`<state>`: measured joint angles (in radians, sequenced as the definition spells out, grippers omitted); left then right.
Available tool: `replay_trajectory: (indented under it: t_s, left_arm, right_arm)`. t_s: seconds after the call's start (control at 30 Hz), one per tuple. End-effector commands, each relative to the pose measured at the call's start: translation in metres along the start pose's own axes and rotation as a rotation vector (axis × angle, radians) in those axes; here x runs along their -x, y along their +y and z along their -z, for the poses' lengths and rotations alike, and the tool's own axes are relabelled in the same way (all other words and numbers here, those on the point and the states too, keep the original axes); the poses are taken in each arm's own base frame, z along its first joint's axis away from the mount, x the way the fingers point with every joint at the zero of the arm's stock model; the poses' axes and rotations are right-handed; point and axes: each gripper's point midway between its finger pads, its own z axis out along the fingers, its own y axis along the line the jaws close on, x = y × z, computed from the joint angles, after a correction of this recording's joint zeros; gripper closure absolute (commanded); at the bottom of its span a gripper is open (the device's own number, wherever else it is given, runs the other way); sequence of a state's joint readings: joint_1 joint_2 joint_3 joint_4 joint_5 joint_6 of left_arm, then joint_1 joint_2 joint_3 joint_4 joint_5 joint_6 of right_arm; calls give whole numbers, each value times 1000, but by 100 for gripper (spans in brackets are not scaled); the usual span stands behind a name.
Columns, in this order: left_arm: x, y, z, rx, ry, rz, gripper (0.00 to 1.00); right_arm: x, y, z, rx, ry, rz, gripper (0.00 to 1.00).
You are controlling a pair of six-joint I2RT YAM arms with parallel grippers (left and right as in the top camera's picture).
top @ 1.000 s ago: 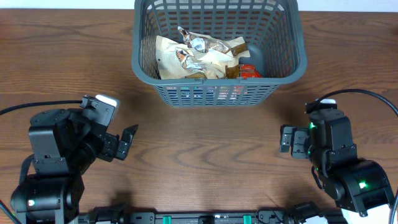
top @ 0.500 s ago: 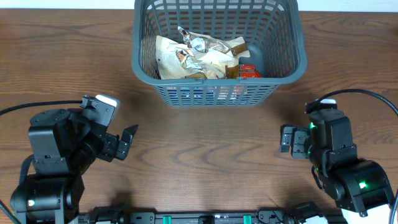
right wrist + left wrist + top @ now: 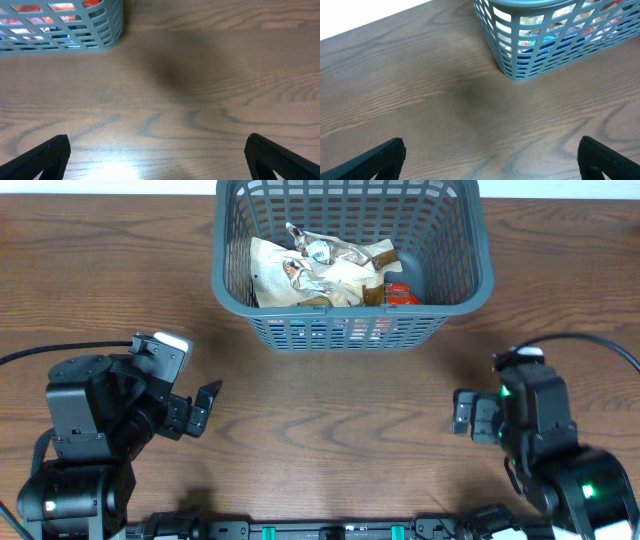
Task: Pack container
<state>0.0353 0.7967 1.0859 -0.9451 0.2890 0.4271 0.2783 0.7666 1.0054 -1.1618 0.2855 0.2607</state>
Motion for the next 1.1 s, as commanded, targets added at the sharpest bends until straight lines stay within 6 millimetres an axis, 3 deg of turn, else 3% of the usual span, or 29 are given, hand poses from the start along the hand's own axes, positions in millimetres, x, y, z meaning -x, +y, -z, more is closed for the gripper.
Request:
replay_trajectory:
  t_s: [0.0,0.2,0.47,0.73,1.07]
  left_arm:
    - [-2,-3,-1,-12,4,-19,1]
    - [-2,-3,-1,-12,4,-19,1]
    - [-2,-3,-1,-12,4,-19,1]
    - [-2,-3,-1,-12,4,-19,1]
    - [-2,-3,-1,-12,4,-19,1]
  right_arm:
    - [-3,-9,10,1,-81,-65,1]
    - [-11,-15,18,45,-236,-135,1]
    - [-30,-24,10,56,-362,-206,1]
    - [-23,-35,3,10,-474,-243,1]
    - [-42,-62,-19,-52,-517,-733,1]
